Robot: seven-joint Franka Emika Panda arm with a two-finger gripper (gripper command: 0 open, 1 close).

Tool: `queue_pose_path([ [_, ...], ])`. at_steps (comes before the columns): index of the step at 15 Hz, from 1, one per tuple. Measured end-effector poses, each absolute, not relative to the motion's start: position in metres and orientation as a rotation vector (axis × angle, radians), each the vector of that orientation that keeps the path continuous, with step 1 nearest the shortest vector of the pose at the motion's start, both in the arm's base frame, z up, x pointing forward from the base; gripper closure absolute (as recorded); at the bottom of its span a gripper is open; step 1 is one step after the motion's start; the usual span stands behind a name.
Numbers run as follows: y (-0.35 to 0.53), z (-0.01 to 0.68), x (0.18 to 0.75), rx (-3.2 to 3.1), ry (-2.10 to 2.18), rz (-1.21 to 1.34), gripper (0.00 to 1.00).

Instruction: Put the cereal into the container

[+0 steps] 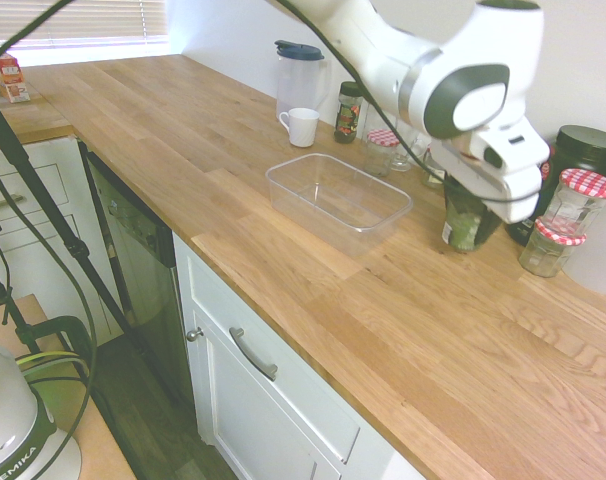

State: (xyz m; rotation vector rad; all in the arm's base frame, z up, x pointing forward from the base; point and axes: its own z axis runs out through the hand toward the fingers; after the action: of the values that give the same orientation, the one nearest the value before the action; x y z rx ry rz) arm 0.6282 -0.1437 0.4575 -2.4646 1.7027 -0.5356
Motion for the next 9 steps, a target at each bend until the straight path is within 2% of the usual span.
queue_pose_path([
  [4, -0.042, 0.511, 0.604, -2.524, 1.605, -0.615, 1.0],
  [9, 0.017, 0.465, 0.563, -2.632, 1.547, -0.582, 1.0],
])
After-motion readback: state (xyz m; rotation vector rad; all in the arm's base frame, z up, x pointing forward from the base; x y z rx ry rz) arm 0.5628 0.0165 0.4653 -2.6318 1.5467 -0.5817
